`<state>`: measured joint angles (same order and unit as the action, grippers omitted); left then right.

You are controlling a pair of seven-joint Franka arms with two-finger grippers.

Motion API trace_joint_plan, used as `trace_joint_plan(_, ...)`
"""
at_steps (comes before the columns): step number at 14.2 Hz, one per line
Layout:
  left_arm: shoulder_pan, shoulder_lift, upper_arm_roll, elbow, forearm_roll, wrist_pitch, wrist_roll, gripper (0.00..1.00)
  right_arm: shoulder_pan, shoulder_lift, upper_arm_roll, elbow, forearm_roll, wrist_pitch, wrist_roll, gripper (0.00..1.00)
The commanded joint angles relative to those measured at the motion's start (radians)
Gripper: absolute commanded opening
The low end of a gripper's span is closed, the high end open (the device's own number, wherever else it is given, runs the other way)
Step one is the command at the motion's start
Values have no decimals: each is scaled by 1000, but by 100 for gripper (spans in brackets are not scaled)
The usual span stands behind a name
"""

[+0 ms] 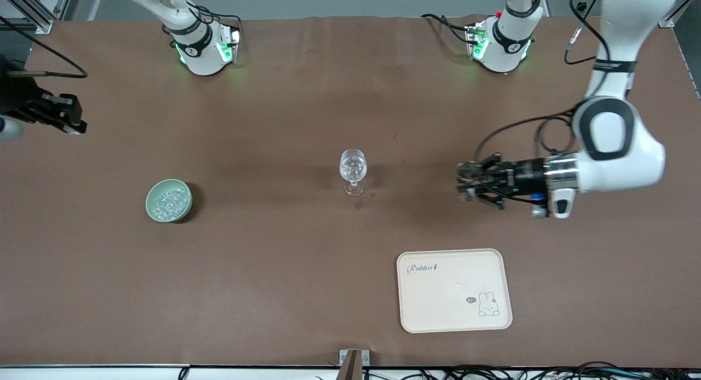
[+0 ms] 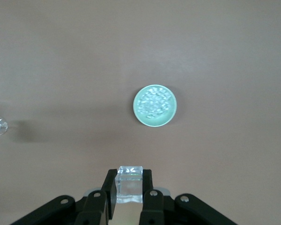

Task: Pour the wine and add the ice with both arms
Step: 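Withdraw the jigger with the left gripper while the right gripper brings the cube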

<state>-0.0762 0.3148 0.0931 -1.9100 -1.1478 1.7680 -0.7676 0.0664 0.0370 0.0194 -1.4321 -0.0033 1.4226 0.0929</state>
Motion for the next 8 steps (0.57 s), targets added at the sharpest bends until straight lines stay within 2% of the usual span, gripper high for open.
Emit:
trace_joint_plan(1,-4,108,208,14,-50,-189,201,1,120,0,2,-4,16,-5,120,1)
trace_joint_plan(2,-4,177,277,46,-68,-259,268,1,154,12,2,-10,25,-4,157,1)
trace_joint_plan(5,4,337,420,135,-91,-419,399,1,269,55,11,-11,60,6,293,1)
trace_joint_plan(6,10,375,450,153,-117,-461,421,1,323,81,11,-10,60,16,347,1)
trace_joint_plan(8,10,414,458,158,-183,-483,426,1,398,153,11,-5,69,79,444,1)
